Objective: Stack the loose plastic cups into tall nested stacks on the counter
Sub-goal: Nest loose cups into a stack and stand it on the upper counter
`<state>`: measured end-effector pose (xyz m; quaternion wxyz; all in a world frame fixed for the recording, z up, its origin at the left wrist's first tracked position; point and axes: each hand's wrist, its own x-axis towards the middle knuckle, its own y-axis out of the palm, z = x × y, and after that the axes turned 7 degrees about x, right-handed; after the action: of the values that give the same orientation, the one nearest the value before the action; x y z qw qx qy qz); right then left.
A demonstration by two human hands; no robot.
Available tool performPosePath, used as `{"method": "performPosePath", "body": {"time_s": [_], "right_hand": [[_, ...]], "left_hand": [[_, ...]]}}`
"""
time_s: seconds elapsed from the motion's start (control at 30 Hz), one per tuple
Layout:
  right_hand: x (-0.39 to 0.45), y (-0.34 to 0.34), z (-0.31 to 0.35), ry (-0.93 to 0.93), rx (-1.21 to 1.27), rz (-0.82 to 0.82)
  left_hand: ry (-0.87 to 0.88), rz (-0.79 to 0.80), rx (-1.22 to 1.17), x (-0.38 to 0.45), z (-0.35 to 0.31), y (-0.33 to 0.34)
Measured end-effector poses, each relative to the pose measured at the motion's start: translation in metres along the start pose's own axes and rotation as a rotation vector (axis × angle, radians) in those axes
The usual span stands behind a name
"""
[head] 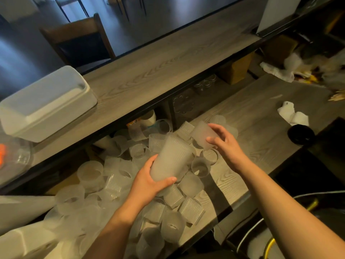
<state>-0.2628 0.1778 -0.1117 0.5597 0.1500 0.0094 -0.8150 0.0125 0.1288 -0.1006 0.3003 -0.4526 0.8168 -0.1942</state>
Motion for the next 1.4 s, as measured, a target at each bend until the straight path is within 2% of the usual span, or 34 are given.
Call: {"method": "performPosePath", "body": {"time_s": [0.13,0.3,0.63,0.73,0.9,0.97,1.1,1.4], "right_hand": [[-0.003,0.015,0.018,-0.031,-0.050,0.110],[-0.012,0.034,0.024,-0.092,-0.299,0.160],[-0.022,0.061,0.003,-0.052,-0.282,0.232],[-0.018,0.052,-0.004,-0.005,-0.183,0.192],[-0.003,0.009,-0.044,0.071,-0.128,0.006],[-0.001,-0.010,-0.064,0.109,-0.233,0.002],[-0.008,-0.032,-0.095,0.163,-0.603,0.087],[-0.009,-0.036,-0.125,0.133,-0.777,0.130]], "left_hand": [[0.030,0.009,0.027,0.000,0.001,0.000],[0.078,0.026,0.078,0.000,0.006,-0.001],[0.058,0.042,0.023,-0.001,0.003,-0.002],[0.039,0.052,0.019,0.000,0.004,-0.001],[0.009,0.056,-0.006,0.004,-0.003,-0.002],[0.001,0.055,-0.029,0.005,-0.005,-0.002],[-0.009,0.056,-0.049,0.005,-0.007,-0.001],[-0.036,0.014,-0.070,0.006,-0.010,0.000]]}}
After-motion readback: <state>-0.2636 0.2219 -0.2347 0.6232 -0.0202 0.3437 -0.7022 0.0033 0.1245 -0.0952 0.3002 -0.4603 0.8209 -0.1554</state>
